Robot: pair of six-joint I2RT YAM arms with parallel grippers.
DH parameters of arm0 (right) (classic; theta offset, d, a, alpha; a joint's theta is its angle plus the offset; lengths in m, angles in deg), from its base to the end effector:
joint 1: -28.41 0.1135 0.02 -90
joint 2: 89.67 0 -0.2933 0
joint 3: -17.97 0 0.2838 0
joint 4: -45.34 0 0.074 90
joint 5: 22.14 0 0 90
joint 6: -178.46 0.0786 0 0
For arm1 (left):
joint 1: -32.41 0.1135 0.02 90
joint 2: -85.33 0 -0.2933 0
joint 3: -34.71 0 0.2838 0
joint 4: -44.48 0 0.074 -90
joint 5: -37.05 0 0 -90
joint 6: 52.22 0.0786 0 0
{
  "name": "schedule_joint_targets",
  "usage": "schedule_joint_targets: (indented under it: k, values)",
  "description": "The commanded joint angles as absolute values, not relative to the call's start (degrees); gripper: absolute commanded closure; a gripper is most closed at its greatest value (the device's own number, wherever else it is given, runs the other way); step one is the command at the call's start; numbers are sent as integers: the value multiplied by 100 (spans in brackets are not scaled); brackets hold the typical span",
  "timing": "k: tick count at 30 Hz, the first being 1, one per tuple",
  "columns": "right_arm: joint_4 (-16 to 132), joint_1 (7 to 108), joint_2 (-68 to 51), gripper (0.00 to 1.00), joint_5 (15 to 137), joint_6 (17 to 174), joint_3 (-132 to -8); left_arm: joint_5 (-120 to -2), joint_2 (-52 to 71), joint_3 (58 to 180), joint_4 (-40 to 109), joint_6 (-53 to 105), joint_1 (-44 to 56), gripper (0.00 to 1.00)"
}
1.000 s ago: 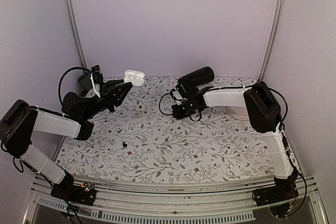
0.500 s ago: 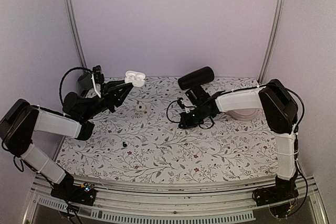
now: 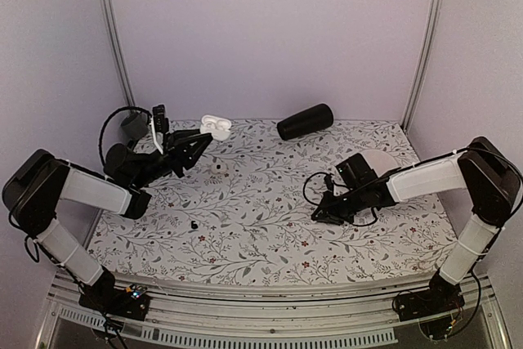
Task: Insert the wireless bluetooth earbuds into the charging case
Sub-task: Place the right earbud at the center of the board, then adjust the right earbud at the center of the board.
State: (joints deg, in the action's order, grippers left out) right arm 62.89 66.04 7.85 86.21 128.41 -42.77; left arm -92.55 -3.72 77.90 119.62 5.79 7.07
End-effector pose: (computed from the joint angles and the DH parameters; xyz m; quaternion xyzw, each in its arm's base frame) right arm 0.2798 0.2469 0.1136 -0.0298 0.9406 0.3077 0.1406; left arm 0.2769 -0.1866 0.2689 0.2642 0.4917 -0.5397 0.6302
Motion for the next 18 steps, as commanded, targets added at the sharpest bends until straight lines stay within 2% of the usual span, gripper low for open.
schedule_joint_targets:
  k: [1, 6, 12, 18]
  values:
    - [5712, 6620, 445, 82, 8558, 13451, -3984, -9285, -416, 7963, 13337, 546, 640, 100]
    - [6093, 6618, 287, 71, 8200, 13270, -3981, -9281, -435, 7980, 13339, 548, 631, 100]
    - [6818, 6629, 77, 70, 7369, 12529, -4240, -9285, -453, 7973, 13344, 552, 622, 100]
    - [7204, 6823, 115, 72, 7216, 11800, -4525, -9286, -520, 8011, 13393, 531, 607, 100]
